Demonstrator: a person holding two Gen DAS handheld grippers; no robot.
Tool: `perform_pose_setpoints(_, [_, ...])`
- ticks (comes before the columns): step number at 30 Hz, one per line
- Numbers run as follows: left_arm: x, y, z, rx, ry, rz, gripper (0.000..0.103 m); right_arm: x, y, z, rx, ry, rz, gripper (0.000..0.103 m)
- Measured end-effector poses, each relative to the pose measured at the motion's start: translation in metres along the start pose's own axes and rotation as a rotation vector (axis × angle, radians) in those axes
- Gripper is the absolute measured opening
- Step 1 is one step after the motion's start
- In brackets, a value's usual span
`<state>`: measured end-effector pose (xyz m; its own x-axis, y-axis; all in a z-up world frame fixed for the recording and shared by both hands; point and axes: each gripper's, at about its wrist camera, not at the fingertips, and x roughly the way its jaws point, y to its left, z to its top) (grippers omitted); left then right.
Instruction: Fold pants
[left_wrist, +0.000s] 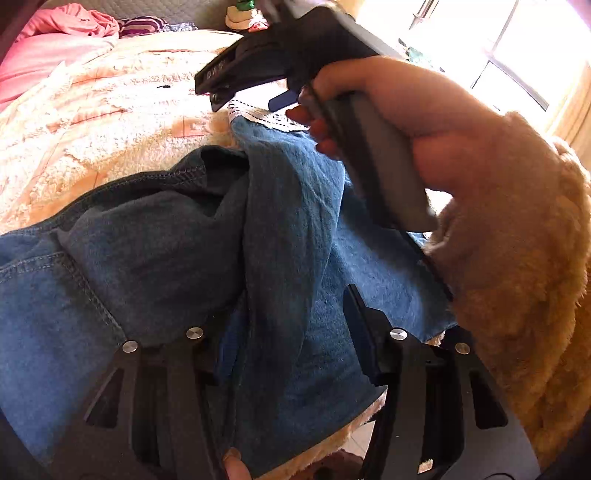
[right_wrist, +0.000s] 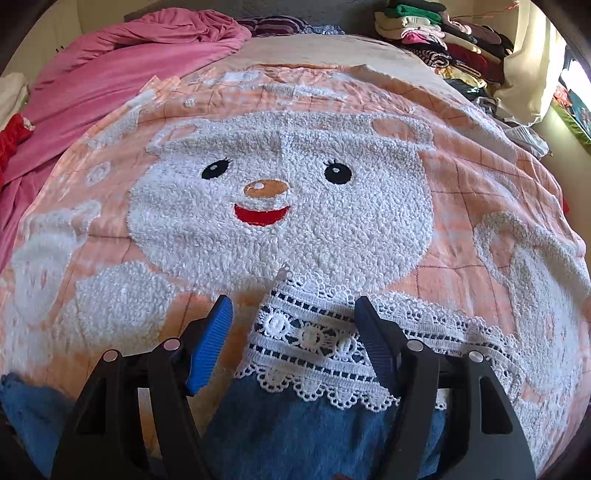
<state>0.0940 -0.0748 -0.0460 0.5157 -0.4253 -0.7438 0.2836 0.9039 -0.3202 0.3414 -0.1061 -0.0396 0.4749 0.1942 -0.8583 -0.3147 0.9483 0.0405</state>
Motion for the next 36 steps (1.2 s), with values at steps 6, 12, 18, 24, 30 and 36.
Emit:
perform_pose_setpoints(6, [-0.001, 0.002, 0.002, 0.005, -0.008, 0.011, 0.044, -0.019, -0.038, -0.012, 0.076, -0.057, 0.138, 0.01])
perform_pose_setpoints(12, [-0.004, 0.007, 0.007, -0.01, -0.029, 0.035, 0.035, -0.089, -0.092, -0.042, 0.19, -0.176, 0.23, 0.01])
perform_pose_setpoints(18, [0.003, 0.006, 0.011, 0.043, -0.022, 0.076, 0.003, -0.146, -0.142, -0.089, 0.302, -0.26, 0.246, 0.01])
perform_pose_setpoints(24, [-0.008, -0.006, 0.013, 0.2, -0.02, 0.107, 0.001, -0.177, -0.164, -0.148, 0.398, -0.29, 0.278, 0.01])
perform_pose_setpoints(30, [-0.036, -0.022, -0.002, 0.32, -0.044, 0.107, 0.001, -0.195, -0.172, -0.226, 0.524, -0.285, 0.305, 0.01])
perform_pose_setpoints(36, [-0.028, -0.019, -0.017, 0.349, -0.019, 0.137, 0.001, -0.185, -0.165, -0.276, 0.608, -0.22, 0.327, 0.01])
